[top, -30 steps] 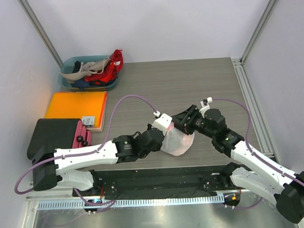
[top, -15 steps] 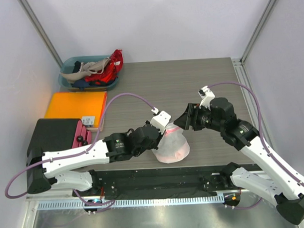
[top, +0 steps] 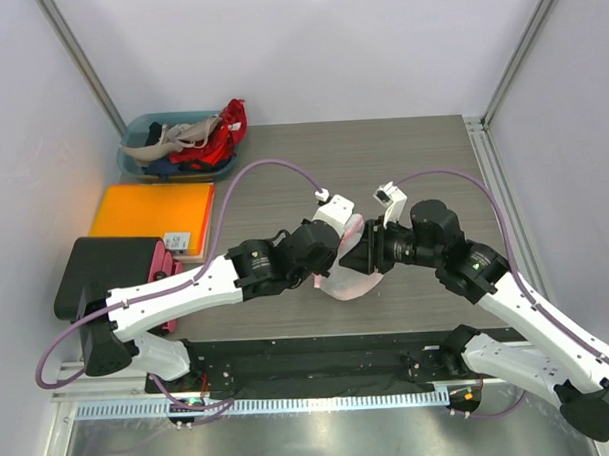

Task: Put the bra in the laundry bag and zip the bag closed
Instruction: Unzip the zipper on the laundry bag.

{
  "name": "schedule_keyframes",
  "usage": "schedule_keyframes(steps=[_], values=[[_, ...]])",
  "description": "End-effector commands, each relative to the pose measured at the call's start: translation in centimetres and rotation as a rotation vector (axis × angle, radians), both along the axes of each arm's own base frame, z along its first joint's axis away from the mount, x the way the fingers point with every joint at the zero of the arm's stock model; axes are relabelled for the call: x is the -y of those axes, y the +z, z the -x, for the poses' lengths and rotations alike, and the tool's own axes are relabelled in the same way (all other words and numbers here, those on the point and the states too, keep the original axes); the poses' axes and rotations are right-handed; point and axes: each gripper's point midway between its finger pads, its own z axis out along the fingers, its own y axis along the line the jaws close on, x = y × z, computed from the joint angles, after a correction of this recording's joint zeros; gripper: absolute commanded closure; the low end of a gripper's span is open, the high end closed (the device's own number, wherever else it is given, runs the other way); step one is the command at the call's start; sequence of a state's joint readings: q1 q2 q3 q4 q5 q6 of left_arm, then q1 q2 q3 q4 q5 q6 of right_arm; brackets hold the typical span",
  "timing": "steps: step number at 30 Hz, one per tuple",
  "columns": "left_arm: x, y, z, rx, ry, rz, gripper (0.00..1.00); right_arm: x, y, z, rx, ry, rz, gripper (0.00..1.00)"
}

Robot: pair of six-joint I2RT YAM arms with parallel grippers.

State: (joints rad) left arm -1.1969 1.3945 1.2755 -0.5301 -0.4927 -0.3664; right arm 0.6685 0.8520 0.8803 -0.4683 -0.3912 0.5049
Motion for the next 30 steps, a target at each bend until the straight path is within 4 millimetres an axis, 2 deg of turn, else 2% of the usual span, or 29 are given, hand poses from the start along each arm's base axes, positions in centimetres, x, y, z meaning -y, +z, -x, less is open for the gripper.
schedule_keyframes(steps=[1, 6, 10, 14, 21, 23, 27, 30], values=[[0.6, 1.5, 0.4, -0.013, -0.013, 0.051, 1.0, -0.5, 0.3, -2.0, 0.074, -0.043, -0.008, 0.58], [0.7, 2.1, 0.8, -0.02, -0.029, 0.087, 1.0, -1.0, 0.1, -3.4, 0.086, -0.08, -0.019, 0.56], [0.7, 2.7, 1.0, -0.021, -0.039, 0.11, 1.0, -1.2, -0.3, -3.8, 0.081, -0.09, -0.022, 0.57], [0.9, 2.7, 1.3, -0.031, -0.054, 0.121, 1.0, -1.7, 0.2, -3.9, 0.087, -0.082, -0.056, 0.6], [1.2, 3.4, 1.9, -0.039, -0.081, 0.163, 1.0, -1.5, -1.2, -4.1, 0.078, -0.103, -0.024, 0.64], [1.2, 3.7, 2.0, -0.042, -0.089, 0.178, 1.0, -1.7, -1.5, -4.2, 0.078, -0.103, -0.026, 0.66], [1.2, 3.8, 2.2, -0.044, -0.098, 0.183, 1.0, -1.8, -1.0, -4.5, 0.093, -0.125, -0.04, 0.82], [1.0, 3.5, 2.4, -0.05, -0.109, 0.173, 1.0, -1.6, -0.7, -4.6, 0.102, -0.139, -0.038, 0.88]])
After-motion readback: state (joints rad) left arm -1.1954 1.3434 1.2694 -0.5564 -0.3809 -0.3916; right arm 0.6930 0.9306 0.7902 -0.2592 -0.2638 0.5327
